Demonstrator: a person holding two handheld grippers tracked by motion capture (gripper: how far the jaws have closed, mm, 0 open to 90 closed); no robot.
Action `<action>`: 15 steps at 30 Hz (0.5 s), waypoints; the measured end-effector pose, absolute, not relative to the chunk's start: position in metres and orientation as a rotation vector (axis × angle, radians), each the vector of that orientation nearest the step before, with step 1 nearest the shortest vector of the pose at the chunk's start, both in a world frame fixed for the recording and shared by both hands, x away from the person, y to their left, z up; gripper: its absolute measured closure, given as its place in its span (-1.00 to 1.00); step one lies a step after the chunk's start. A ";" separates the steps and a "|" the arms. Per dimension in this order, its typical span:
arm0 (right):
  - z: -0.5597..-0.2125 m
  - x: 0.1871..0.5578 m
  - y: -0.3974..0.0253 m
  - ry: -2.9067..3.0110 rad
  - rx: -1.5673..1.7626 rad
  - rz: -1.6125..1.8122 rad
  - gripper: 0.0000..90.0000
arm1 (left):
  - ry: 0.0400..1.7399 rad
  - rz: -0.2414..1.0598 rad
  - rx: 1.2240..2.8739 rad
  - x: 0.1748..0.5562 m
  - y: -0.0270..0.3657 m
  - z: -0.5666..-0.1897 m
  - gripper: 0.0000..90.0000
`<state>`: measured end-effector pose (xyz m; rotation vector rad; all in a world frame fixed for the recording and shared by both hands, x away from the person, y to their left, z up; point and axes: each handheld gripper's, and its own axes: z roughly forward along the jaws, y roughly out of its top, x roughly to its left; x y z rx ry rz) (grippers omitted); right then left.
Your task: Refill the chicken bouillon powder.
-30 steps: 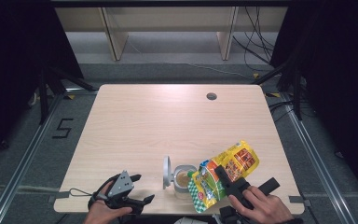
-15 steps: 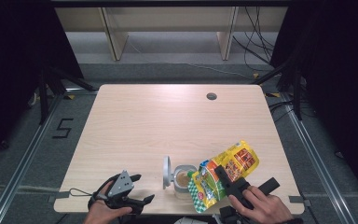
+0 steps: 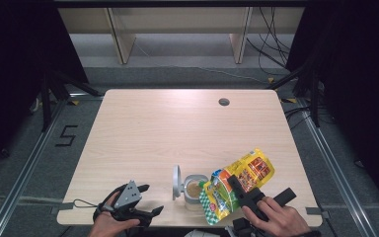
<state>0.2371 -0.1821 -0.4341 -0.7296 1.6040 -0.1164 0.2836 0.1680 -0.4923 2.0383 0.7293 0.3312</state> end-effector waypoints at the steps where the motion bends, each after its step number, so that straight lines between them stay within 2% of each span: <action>1: -0.434 0.237 -0.182 1.605 -0.730 -0.113 0.47 | 0.732 0.330 2.034 0.284 0.168 -0.492 -0.64; 15: -0.435 0.236 -0.181 1.612 -0.730 -0.112 0.47 | 0.722 0.333 2.040 0.284 0.168 -0.492 -0.65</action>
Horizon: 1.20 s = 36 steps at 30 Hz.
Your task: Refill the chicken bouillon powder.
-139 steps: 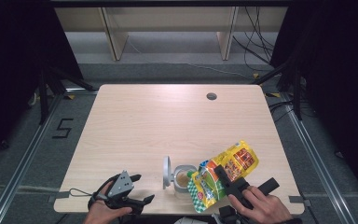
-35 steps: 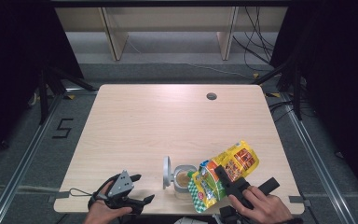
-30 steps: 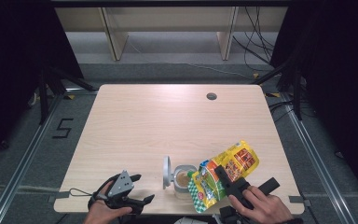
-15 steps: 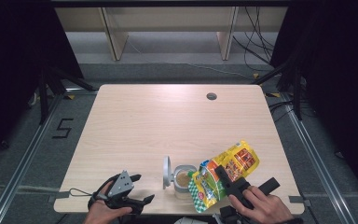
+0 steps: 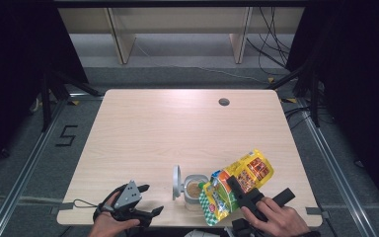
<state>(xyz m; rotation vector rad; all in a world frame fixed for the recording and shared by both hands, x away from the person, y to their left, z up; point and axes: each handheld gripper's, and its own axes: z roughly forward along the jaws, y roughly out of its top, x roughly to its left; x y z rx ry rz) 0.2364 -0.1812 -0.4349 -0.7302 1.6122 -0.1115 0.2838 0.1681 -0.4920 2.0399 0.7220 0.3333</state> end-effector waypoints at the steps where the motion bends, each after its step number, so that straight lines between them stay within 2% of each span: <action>1: -0.433 0.237 -0.181 1.633 -0.740 -0.122 0.47 | 0.726 0.326 2.040 0.284 0.168 -0.492 -0.65; 36: -0.434 0.237 -0.180 1.629 -0.758 -0.157 0.50 | 0.726 0.330 2.038 0.284 0.168 -0.493 -0.65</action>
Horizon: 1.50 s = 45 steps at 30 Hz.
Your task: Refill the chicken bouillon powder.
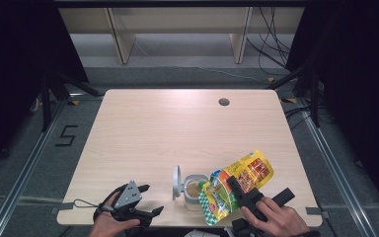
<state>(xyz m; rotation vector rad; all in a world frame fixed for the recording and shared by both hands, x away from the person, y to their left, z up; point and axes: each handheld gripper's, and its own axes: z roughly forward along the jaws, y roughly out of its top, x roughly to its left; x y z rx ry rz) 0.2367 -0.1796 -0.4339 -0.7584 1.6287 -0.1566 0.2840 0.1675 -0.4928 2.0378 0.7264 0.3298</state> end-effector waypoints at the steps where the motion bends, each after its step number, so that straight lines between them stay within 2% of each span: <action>1: -0.434 0.237 -0.180 1.633 -0.758 -0.159 0.50 | 0.724 0.331 2.038 0.284 0.168 -0.493 -0.64; 45: -0.437 0.239 -0.181 1.584 -0.778 -0.091 0.50 | 0.719 0.337 2.041 0.284 0.168 -0.492 -0.65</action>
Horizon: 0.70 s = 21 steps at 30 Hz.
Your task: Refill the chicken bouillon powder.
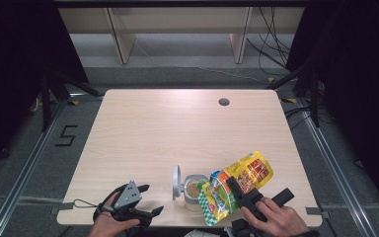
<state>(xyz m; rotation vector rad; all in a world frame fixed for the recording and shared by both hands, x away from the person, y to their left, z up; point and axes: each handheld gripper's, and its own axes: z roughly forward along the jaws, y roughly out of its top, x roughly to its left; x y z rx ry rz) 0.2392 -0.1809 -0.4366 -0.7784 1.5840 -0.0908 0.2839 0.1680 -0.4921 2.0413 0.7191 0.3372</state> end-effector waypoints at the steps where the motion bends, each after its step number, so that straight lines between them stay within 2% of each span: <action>1: -0.439 0.239 -0.182 1.600 -0.744 -0.060 0.50 | 0.716 0.337 2.043 0.284 0.168 -0.492 -0.64; 21: -0.439 0.237 -0.178 1.565 -0.797 -0.102 0.52 | 0.731 0.331 2.035 0.284 0.168 -0.492 -0.65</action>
